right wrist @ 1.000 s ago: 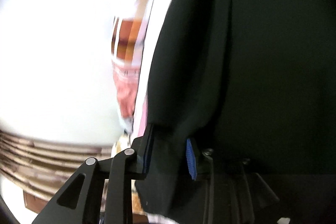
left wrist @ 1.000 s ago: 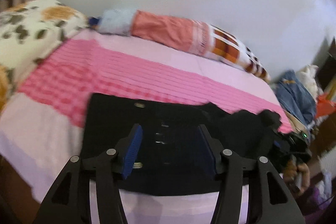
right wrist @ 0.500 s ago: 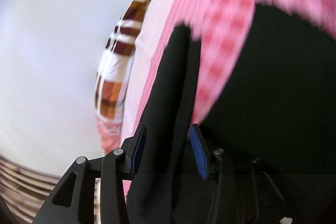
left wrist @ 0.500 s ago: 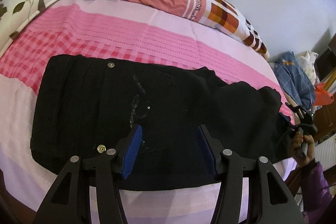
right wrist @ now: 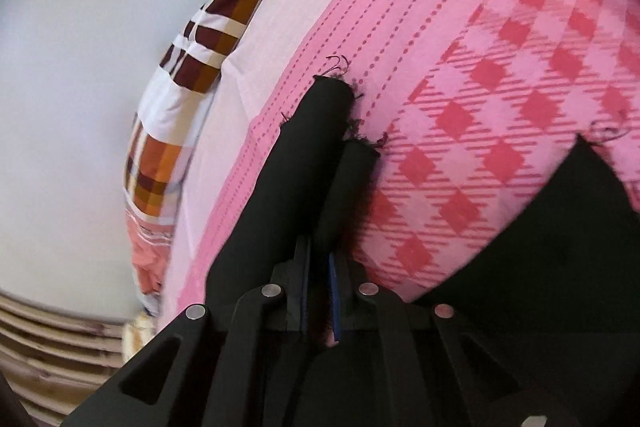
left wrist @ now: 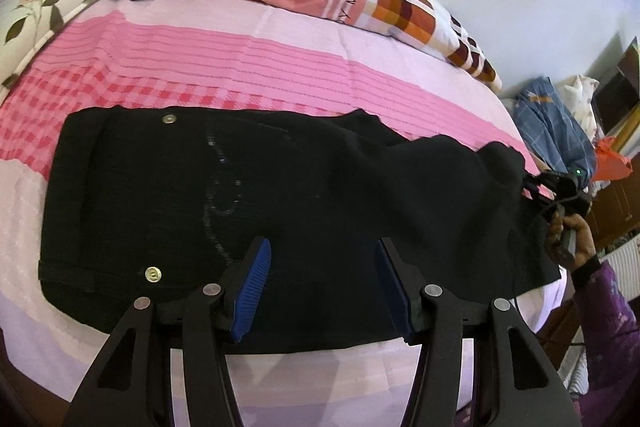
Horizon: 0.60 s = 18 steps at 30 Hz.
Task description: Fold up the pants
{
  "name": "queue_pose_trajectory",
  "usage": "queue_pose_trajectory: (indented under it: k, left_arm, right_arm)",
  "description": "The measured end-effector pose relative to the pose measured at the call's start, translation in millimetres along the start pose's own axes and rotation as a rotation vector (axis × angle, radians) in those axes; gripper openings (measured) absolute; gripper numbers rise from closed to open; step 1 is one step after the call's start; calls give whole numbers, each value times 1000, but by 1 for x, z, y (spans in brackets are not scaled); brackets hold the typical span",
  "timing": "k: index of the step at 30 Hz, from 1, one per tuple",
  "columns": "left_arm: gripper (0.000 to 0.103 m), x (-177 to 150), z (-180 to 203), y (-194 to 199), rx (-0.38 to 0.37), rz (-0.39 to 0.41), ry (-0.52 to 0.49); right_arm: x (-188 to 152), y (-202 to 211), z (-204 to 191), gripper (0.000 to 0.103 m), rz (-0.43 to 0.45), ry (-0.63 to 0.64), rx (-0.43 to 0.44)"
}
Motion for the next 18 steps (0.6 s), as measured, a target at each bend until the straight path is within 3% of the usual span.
queue_pose_trajectory:
  k: [5,10,18]
  left_arm:
    - [55,3,7,-1,-2,-6,-19]
    - [55,8,12,4,-6,11,-39]
    - [56,1,18,2,-21,-4,-33]
  right_arm:
    - [-8,16,5,5,-2,-42,31]
    - [-26,71,18,5,50,-67,59]
    - [-72,147,93,5,113,-172,9]
Point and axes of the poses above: each gripper's, at about its wrist camera, not at the fingertips, and y roughly against the way its jaws point, z to its right, x to its top, the point moved 10 cm from there along -y, roughly the way its jaws point, and after that the axes turned 14 degrees about -x, right-handed, at the moved point
